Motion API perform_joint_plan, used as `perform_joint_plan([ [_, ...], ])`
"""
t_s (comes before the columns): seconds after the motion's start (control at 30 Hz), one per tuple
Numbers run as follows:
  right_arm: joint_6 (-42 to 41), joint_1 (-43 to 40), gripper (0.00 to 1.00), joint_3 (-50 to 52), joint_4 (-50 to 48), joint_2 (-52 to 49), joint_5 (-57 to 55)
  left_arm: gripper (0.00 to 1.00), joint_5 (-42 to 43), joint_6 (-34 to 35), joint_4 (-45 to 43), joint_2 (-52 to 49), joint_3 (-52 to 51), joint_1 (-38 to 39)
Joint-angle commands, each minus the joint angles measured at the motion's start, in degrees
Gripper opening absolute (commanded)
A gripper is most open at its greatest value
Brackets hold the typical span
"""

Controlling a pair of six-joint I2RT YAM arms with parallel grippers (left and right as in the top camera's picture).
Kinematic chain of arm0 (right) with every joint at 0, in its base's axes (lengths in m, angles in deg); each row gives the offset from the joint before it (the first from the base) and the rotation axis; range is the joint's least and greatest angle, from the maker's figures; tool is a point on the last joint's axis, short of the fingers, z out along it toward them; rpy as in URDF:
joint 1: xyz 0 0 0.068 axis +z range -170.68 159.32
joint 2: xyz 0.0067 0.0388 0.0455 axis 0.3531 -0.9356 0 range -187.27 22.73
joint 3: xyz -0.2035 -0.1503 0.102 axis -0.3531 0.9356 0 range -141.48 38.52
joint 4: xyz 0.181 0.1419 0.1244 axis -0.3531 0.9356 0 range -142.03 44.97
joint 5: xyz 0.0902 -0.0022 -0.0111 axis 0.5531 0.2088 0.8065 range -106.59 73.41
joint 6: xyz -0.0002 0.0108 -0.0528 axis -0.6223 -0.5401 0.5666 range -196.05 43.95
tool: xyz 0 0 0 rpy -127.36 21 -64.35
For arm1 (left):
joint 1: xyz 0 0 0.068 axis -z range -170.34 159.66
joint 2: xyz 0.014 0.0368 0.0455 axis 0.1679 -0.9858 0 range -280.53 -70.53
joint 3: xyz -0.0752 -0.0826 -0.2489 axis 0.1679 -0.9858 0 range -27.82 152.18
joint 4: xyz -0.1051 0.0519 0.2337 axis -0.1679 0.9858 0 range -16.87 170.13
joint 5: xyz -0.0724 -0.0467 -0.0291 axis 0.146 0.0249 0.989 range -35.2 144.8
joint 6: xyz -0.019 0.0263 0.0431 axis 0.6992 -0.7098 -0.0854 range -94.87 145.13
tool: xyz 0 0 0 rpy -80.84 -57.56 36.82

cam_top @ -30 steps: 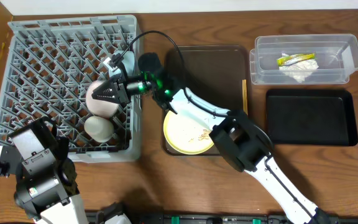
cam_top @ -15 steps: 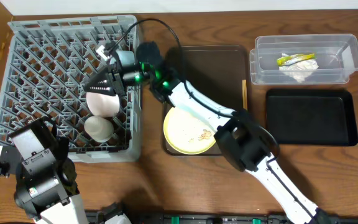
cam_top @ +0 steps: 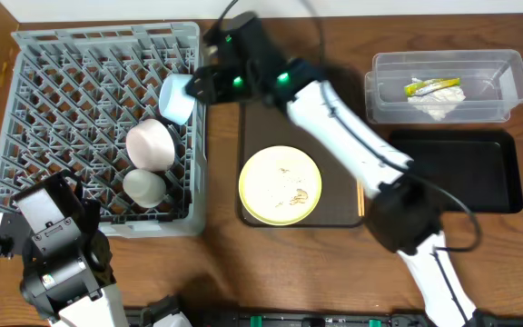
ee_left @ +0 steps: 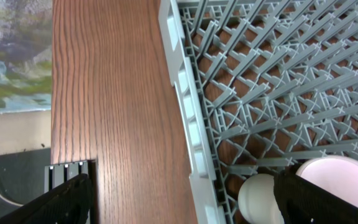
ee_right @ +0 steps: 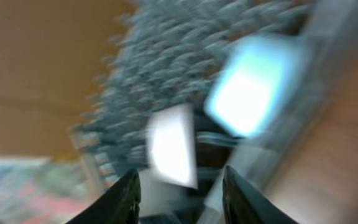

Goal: Sort waste into correct bins and load items into the dishwasher
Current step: 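Move the right gripper to the wooden chopsticks on the tray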

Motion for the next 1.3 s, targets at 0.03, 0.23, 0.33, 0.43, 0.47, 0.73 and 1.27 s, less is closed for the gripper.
perform_joint_plan([
  [0.03,6.2,-2.6,0.52,-0.9,9.8,8.8,-21.9,0.94,-0.7,0.5,0.2,0.0,0.9,-0.2],
  [0.23,6.2,-6.1,0.99,-0.6,25.0,10.7,-42.5,0.94,-0.7,0.5,0.2,0.0,0.9,-0.2],
  [0.33,6.2,-7.7,0.99,1.6,31.3,10.1,-47.5,0.94,-0.7,0.5,0.2,0.0,0.9,-0.2],
  [0.43,6.4,-9.0,0.99,5.3,34.7,9.1,-49.2,0.94,-0.7,0.5,0.2,0.0,0.9,-0.2],
  [0.47,6.6,-9.3,0.99,6.8,34.7,8.9,-49.2,0.94,-0.7,0.5,0.2,0.0,0.9,-0.2],
  [0.73,9.5,-12.5,0.76,21.1,28.0,8.4,-42.1,0.94,-0.7,0.5,0.2,0.0,0.9,-0.2],
  [1.27,18.6,-17.3,0.34,34.6,19.1,8.4,-28.9,0.94,-0.7,0.5,0.2,0.0,0.9,-0.2],
])
